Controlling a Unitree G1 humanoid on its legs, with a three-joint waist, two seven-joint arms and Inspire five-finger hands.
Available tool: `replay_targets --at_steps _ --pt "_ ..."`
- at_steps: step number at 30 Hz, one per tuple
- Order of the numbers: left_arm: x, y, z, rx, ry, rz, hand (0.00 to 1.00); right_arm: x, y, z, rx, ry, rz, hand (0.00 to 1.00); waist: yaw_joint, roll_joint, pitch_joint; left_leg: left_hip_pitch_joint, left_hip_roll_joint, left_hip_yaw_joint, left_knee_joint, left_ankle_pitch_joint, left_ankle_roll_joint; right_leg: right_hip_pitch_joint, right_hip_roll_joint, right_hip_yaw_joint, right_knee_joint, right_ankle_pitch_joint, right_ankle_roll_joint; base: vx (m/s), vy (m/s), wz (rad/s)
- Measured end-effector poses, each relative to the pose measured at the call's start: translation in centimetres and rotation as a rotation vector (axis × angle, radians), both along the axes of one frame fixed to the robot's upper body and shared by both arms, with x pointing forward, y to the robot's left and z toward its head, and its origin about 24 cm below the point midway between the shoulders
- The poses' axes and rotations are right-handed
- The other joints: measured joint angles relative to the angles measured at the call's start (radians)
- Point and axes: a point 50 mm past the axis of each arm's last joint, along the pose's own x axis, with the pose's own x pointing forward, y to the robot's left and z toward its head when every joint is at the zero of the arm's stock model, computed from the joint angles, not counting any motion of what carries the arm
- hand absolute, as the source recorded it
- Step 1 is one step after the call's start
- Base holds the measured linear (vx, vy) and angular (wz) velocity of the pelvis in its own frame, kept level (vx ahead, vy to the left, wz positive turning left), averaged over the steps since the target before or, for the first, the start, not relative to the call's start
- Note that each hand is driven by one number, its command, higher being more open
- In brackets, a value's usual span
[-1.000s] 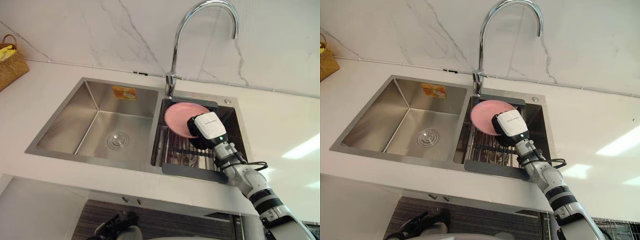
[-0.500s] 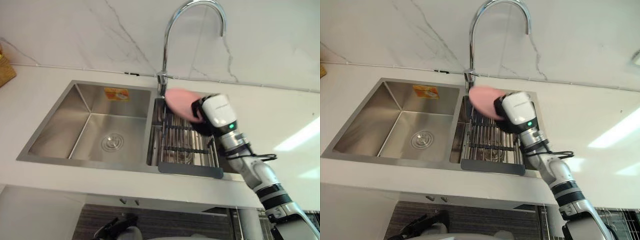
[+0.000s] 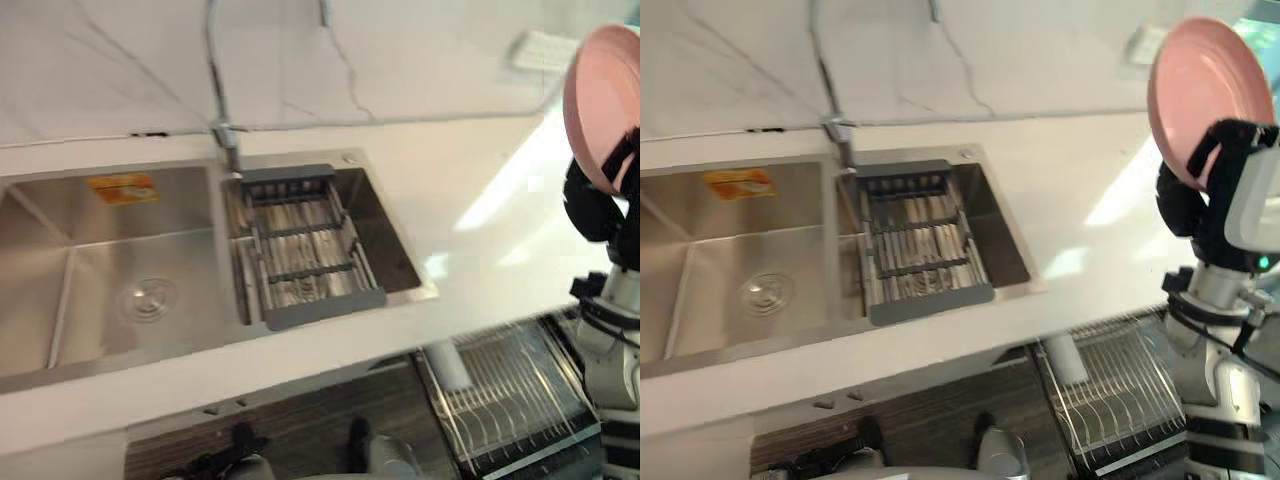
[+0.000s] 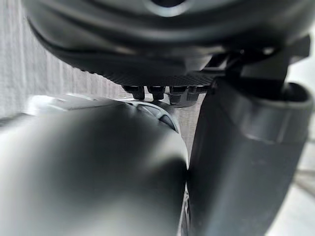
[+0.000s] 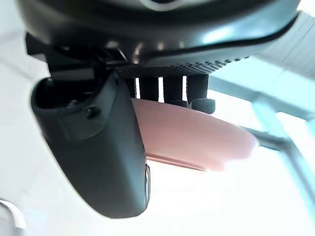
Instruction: Walk over to the sink, pick up the cup, carry it to the dishwasher, place the cup inside the dishwasher, then close the dishwasher door
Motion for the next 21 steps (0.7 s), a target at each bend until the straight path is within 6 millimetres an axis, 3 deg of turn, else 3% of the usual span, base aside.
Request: replay_targets --at_steps 1,2,3,4,5,6,7,9,11,12,13,14,15,17,18,21 --pt "0.2 0.6 0.2 0.024 -0.002 0.039 1.0 -0.3 -0.3 -0.1 0.034 -0.027 -0.002 0.0 -0.008 -0.009 0.017 -0.024 0.043 0.044 0.051 -0.044 0.003 -0.009 0.0 -0.023 -0.026 -0.052 0.019 -0.15 -0.026 -1.67" --pt "-0.6 0.8 0.1 0.032 0.007 0.074 1.0 -0.9 -0.7 -1.2 0.105 -0.04 -0.023 0.0 -0.009 0.002 0.014 0.01 0.08 0.108 -0.01 -0.043 0.004 -0.012 -0.008 -0.152 0.004 -0.134 0.0 -0.17 -0.002 -1.58" --pt "-0.9 0.8 0.0 0.032 0.007 0.095 1.0 -1.2 -1.0 -1.5 0.127 -0.051 -0.034 0.0 -0.009 0.013 0.015 0.017 0.107 0.128 -0.024 -0.043 0.004 -0.023 -0.01 -0.186 0.065 -0.138 -0.04 -0.15 0.026 -1.64" --pt "-1.9 1.0 -0.1 0.046 0.014 0.151 1.0 -2.0 -2.1 -1.7 0.172 -0.094 -0.082 0.0 -0.012 0.025 0.015 0.015 0.165 0.144 -0.029 -0.031 -0.013 -0.024 -0.044 -0.208 0.259 -0.134 -0.051 -0.07 0.008 -1.04" --pt "-2.1 1.0 -0.1 0.048 0.016 0.161 1.0 -2.1 -2.3 -1.7 0.175 -0.102 -0.091 0.0 -0.012 0.025 0.014 0.011 0.169 0.145 -0.027 -0.025 -0.022 -0.014 -0.054 -0.208 0.277 -0.129 -0.048 -0.05 -0.059 -0.81" --pt "-2.3 1.6 0.1 0.071 0.013 0.192 1.0 -3.2 -3.1 -1.7 0.183 -0.141 -0.132 0.0 -0.011 0.001 -0.004 -0.011 0.172 0.136 -0.009 -0.006 -0.045 0.039 -0.096 -0.202 0.287 -0.061 0.003 -0.01 -0.158 -0.12" --pt "-1.9 1.9 0.2 0.085 0.007 0.202 1.0 -3.7 -3.4 -1.8 0.195 -0.167 -0.152 0.0 -0.014 -0.01 -0.006 -0.027 0.178 0.116 -0.006 0.003 -0.054 0.046 -0.079 -0.192 0.256 -0.066 0.026 0.0 -0.185 -0.06" --pt "-2.1 1.3 -0.1 0.077 0.016 0.23 1.0 -3.7 -3.2 -2.5 0.232 -0.167 -0.149 0.0 -0.005 -0.004 -0.014 -0.022 0.178 0.116 -0.026 0.048 -0.035 0.055 -0.053 -0.216 0.198 -0.064 0.024 0.0 -0.111 -0.2" --pt "-2.0 1.3 -0.1 0.073 0.005 0.258 1.0 -3.3 -2.5 -3.2 0.268 -0.162 -0.122 0.0 0.012 -0.001 -0.016 -0.034 0.191 0.137 0.002 0.051 -0.041 0.11 -0.015 -0.206 0.05 -0.072 0.019 -0.02 -0.057 -0.3" --pt "-2.0 1.5 0.0 0.076 -0.009 0.281 1.0 -2.6 -1.6 -3.7 0.29 -0.14 -0.077 0.0 0.013 0.005 -0.011 -0.049 0.207 0.14 0.062 0.031 -0.037 0.12 -0.023 -0.214 0.093 -0.138 -0.002 0.0 -0.078 -0.22" --pt "-2.0 1.6 0.0 0.075 -0.014 0.292 1.0 -2.2 -1.1 -4.0 0.299 -0.121 -0.049 0.0 0.019 0.004 -0.012 -0.053 0.218 0.145 0.091 0.021 -0.041 0.132 -0.02 -0.214 0.089 -0.149 0.006 -0.01 -0.115 -0.33" --pt "-1.8 1.6 0.0 0.072 -0.035 0.32 1.0 -1.2 0.0 -4.3 0.31 -0.075 0.018 0.0 0.033 0.004 -0.012 -0.06 0.247 0.156 0.147 0.003 -0.047 0.161 0.011 -0.204 0.024 -0.151 0.035 -0.05 -0.202 -0.45" --pt "-1.6 1.4 0.0 0.068 -0.045 0.328 1.0 -0.4 0.9 -4.8 0.321 -0.018 0.074 0.0 0.042 0.026 -0.005 -0.061 0.278 0.16 0.177 -0.004 -0.059 0.195 0.056 -0.205 -0.055 -0.133 0.047 -0.14 -0.261 -0.45" --pt "-1.7 0.3 -0.4 0.039 -0.035 0.332 1.0 -0.3 1.6 -6.0 0.341 0.073 0.115 0.0 0.048 0.065 -0.008 -0.057 0.296 0.162 0.164 0.006 -0.061 0.215 0.091 -0.204 -0.113 -0.109 0.036 -0.14 -0.171 -0.17" --pt "-2.1 -0.5 -0.8 0.015 -0.025 0.345 1.0 -0.8 1.4 -7.1 0.359 0.134 0.106 0.0 0.049 0.088 -0.014 -0.052 0.29 0.163 0.139 0.025 -0.062 0.215 0.095 -0.208 -0.119 -0.107 0.035 -0.04 -0.023 0.01" --pt "-2.8 -1.7 -1.3 -0.015 -0.012 0.351 1.0 -1.4 1.5 -8.7 0.396 0.238 0.103 0.0 0.044 0.124 -0.021 -0.02 0.269 0.175 0.081 0.06 -0.063 0.222 0.094 -0.205 -0.123 -0.101 0.03 0.0 0.011 -0.01"
